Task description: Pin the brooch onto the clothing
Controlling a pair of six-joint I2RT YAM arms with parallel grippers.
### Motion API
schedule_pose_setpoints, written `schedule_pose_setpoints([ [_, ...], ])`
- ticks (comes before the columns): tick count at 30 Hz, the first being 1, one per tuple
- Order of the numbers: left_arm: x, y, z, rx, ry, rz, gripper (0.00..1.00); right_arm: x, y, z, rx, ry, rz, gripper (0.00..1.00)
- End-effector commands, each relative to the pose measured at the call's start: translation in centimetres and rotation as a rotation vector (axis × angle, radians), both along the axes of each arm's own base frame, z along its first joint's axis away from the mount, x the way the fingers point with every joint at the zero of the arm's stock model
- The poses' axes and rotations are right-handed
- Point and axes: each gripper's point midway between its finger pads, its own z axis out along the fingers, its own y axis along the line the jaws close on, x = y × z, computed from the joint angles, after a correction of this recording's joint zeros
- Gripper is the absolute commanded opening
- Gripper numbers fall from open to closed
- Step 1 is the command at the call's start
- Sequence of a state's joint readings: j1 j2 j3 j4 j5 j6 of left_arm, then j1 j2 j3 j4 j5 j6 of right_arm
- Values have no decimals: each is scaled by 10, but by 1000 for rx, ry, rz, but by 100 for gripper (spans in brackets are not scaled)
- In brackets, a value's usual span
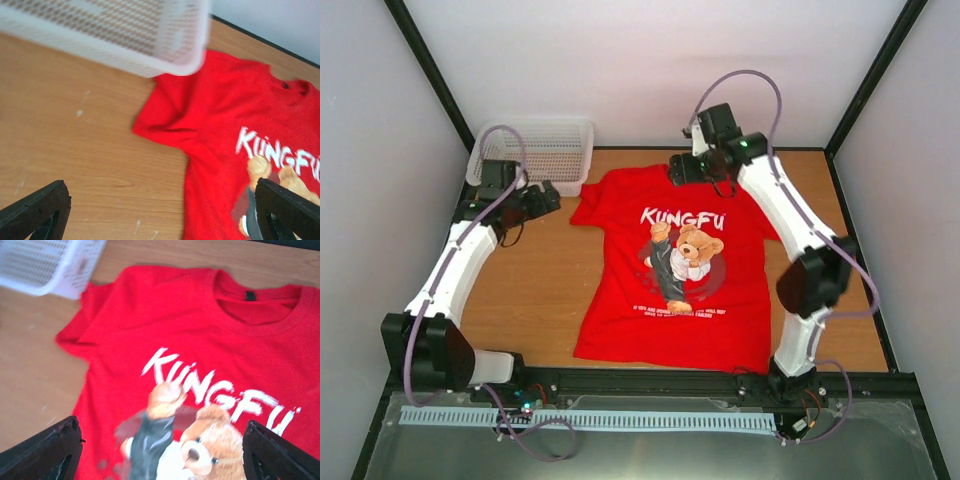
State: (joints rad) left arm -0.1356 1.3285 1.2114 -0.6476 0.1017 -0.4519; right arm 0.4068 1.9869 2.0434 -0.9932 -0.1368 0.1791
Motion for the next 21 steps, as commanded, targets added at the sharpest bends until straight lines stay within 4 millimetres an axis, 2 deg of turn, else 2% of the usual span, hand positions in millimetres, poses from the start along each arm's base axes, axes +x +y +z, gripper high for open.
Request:
schedule_pose_setpoints([
  [1,-2,41,-6,-138,16,189,100,-51,9,12,87,13,99,85],
  [5,-13,93,-36,-152,90,414,100,-81,4,1,112,69,118,85],
  [8,-17,119,-60,-95,141,525,100,-96,6,-11,143,108,147,85],
  [11,-18,131,-80,-74,196,572,100,-103,10,-12,157,135,176,89],
  [16,-24,146,-104,-104,260,654,100,-104,8,0,164,93,183,89],
  [21,-19,149,-123,-100,283,652,100,-104,5,-2,144,71,189,90],
])
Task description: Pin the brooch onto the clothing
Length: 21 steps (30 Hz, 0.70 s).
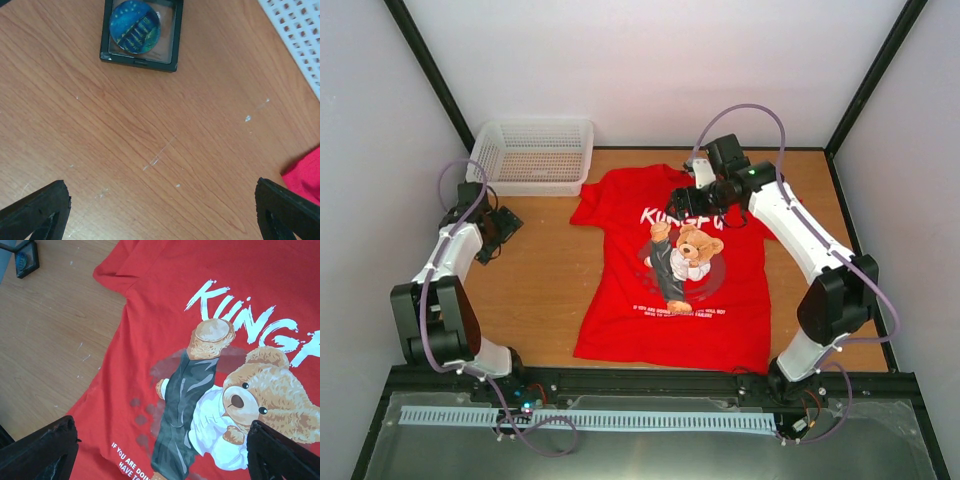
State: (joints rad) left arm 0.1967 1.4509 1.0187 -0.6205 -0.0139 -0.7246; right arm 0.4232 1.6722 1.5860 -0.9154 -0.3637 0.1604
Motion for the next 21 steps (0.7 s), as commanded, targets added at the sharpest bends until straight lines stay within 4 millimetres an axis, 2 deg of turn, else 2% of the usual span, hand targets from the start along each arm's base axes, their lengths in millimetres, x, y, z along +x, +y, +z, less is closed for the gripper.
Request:
schedule_pose_setpoints([
  [1,10,8,-8,-9,-13,29,100,-2,-1,14,7,-61,21,90],
  [5,15,19,-11,35,-5,23,100,-2,-3,20,9,-88,18,90],
  [12,30,30,3,87,-56,-63,100,-11,2,14,51,-64,35,90],
  [17,29,34,13,30,-144,-147,100,-16,5,9,74,-37,43,90],
  [21,29,37,9,59,-132,-196,100,-19,6,10,85,-35,46,90],
])
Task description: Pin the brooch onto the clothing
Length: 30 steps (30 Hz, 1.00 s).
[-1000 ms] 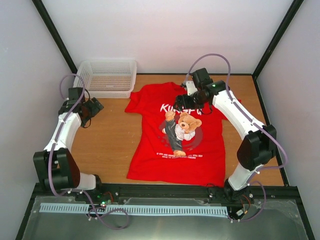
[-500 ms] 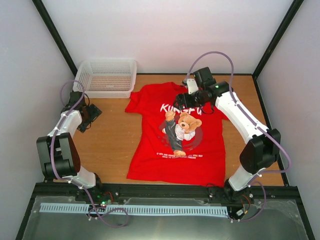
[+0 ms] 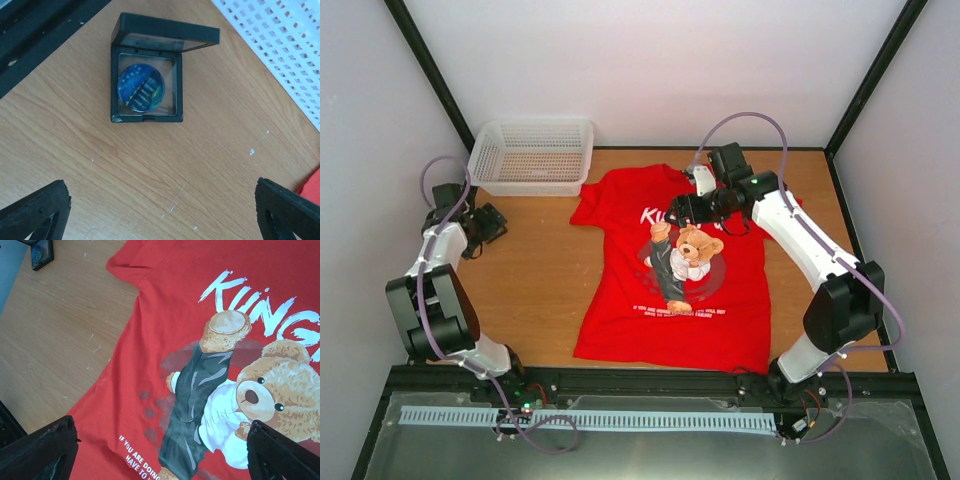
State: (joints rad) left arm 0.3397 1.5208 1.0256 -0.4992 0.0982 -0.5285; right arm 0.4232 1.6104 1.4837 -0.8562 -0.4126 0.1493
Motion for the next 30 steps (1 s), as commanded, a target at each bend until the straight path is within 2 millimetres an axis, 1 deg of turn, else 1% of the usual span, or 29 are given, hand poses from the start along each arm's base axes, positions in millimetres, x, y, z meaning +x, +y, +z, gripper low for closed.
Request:
schedule_pose_setpoints([
  [1,13,-4,13,35,-70,-130,100,-4,3,14,43,-34,10,90],
  [4,18,-2,3,33,-53,-146,99,-6,0,11,35,-46,4,90],
  [7,25,2,-5,36,-29,-149,92,-10,0,7,37,-33,6,90],
  [9,30,6,-7,47,-24,-144,90,-10,1,5,45,-22,9,90],
  [12,38,9,-11,40,-20,-142,84,-9,4,1,52,-3,15,90],
  [15,45,16,-19,54,2,-125,79,-6,7,-1,53,8,17,90],
  [18,49,29,-23,91,15,-72,75,-4,6,-2,46,10,14,90],
  [22,57,37,-25,117,2,-54,66,-4,3,-5,39,13,8,90],
  [27,66,42,-35,132,14,-66,58,-5,-2,-7,27,12,-4,90],
  [30,66,44,-40,133,29,-52,56,-4,-4,-8,25,12,-9,90],
])
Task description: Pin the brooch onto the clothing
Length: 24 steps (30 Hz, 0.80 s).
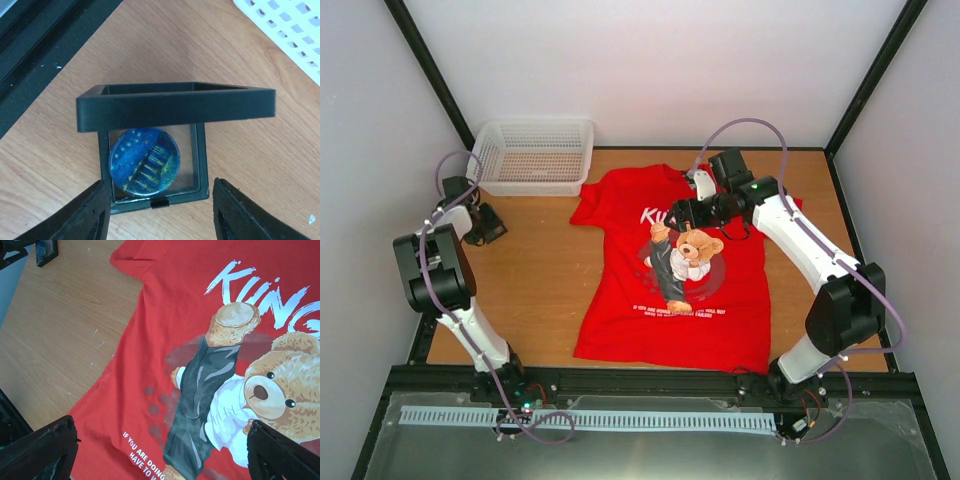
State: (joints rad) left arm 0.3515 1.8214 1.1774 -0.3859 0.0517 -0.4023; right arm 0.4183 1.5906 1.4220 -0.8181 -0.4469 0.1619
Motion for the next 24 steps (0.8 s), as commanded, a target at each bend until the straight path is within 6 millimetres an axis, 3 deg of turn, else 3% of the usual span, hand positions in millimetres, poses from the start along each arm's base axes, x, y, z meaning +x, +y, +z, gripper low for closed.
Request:
schedule_pose_setpoints([
  [1,15,13,8,47,-34,16,57,4,-5,1,-4,-10,-17,90],
  [24,23,24,-19,52,34,52,65,7,-8,-3,-1,7,-29,90],
])
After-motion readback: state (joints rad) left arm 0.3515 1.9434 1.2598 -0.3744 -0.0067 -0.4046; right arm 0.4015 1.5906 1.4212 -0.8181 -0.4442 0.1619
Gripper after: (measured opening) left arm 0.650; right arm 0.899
